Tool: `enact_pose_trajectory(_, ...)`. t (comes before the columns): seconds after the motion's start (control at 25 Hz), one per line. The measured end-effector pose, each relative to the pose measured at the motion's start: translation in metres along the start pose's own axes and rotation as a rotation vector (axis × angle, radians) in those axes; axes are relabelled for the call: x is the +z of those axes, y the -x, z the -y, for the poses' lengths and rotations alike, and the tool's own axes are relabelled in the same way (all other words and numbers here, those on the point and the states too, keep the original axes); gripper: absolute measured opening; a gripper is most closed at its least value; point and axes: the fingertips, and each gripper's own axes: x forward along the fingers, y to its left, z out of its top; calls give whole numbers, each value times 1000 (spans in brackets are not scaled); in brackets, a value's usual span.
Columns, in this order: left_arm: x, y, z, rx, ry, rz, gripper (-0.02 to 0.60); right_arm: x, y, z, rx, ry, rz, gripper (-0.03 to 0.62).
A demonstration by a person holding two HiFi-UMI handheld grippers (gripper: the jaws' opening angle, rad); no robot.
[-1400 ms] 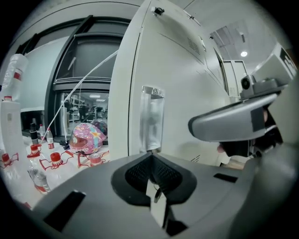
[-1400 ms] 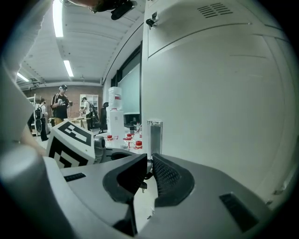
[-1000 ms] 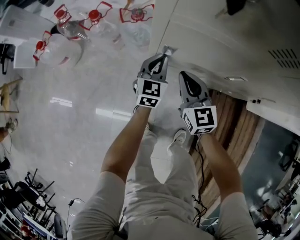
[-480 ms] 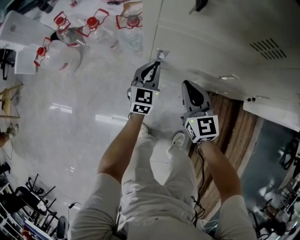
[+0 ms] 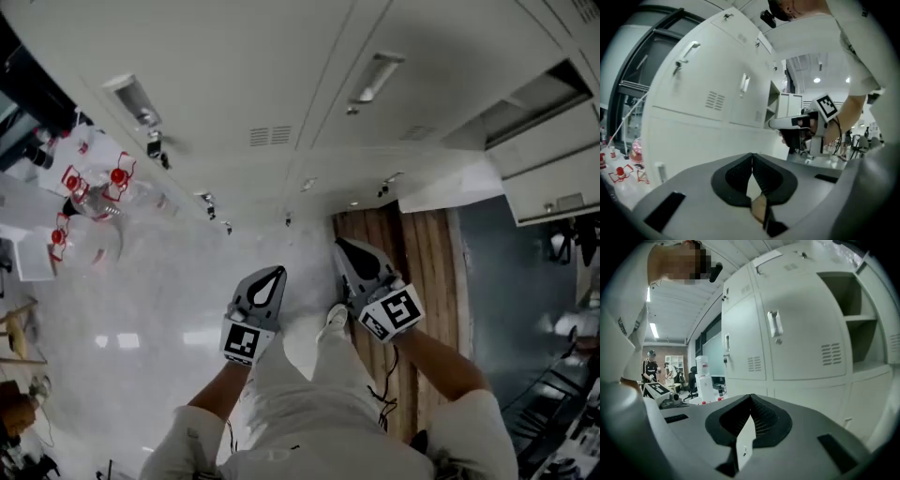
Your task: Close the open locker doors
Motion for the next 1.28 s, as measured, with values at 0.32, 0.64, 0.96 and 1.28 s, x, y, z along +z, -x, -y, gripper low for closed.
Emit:
enact_pose_trajectory(0.32,122,-136,201,-224,-33,84,5,90,202,130,-203,-46,167,15)
enact_pose_trajectory(0.64,173,-288,396,-445,-130,155,93,114,406,285,-501,-63,320,43)
enact_pose_trajectory(0.96,132,-406,484,-477,-202,30,135,100,477,368,-606,-73,357,98)
enact_pose_trajectory(1.28,106,-486,515,-470,-207,-26,156,76,484,395,-608,-81,326,124)
